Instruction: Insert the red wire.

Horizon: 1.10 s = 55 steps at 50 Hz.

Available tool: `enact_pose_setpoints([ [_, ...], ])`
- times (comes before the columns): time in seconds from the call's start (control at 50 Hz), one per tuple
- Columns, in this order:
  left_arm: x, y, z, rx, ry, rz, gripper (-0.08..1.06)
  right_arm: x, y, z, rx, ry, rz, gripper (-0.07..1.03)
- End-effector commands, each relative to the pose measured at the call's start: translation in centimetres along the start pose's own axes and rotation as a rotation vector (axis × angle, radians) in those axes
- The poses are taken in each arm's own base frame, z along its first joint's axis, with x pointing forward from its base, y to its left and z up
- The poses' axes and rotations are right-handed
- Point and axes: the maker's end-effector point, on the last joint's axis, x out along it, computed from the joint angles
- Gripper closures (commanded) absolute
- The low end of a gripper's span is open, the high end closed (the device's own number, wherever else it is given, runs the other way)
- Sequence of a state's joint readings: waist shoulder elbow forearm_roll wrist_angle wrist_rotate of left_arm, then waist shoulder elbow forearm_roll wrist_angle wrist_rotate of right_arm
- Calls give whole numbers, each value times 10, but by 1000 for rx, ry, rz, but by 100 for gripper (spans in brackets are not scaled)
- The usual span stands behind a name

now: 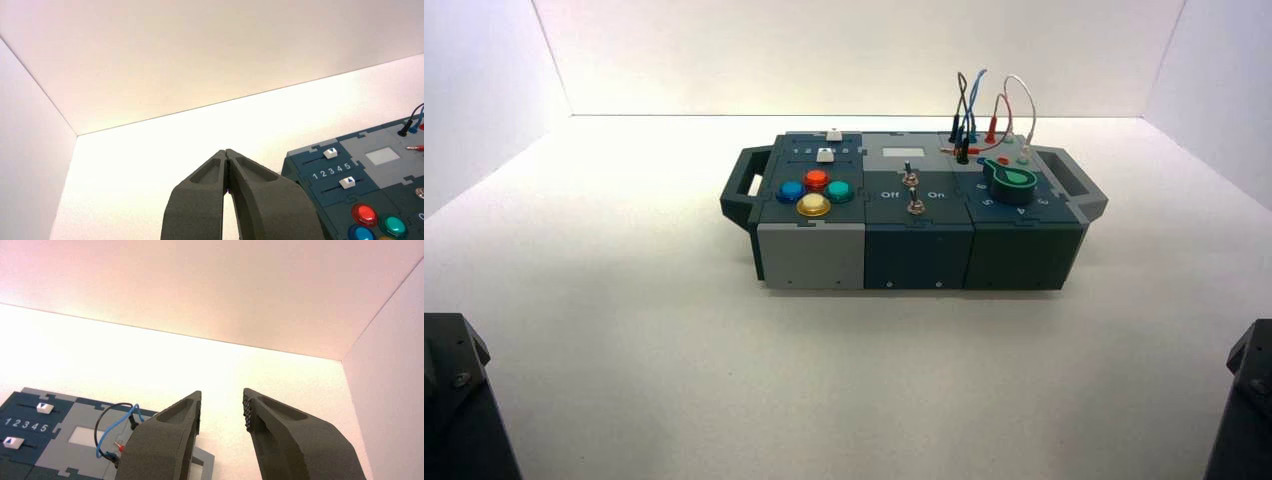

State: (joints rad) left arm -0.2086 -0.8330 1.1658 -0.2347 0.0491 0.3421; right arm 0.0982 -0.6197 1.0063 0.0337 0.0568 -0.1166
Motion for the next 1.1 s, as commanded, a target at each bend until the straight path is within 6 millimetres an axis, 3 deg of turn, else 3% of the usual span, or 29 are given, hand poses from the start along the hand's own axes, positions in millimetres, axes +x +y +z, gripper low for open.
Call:
enact_pose_setpoints([
  [0.02, -1, 2, 7, 2, -22, 9, 101, -5, -2, 13, 4, -44, -7, 50],
  [0.62, -1, 0, 7, 2, -11, -1, 101, -6, 14, 6, 9, 44, 50, 50],
  [0.88, -6, -21, 17, 19, 8, -90, 101, -11, 17, 10, 37, 147, 74, 44],
  [1.1, -20, -44, 27, 59, 2, -182, 101, -13, 34, -13, 174, 314, 144, 43],
])
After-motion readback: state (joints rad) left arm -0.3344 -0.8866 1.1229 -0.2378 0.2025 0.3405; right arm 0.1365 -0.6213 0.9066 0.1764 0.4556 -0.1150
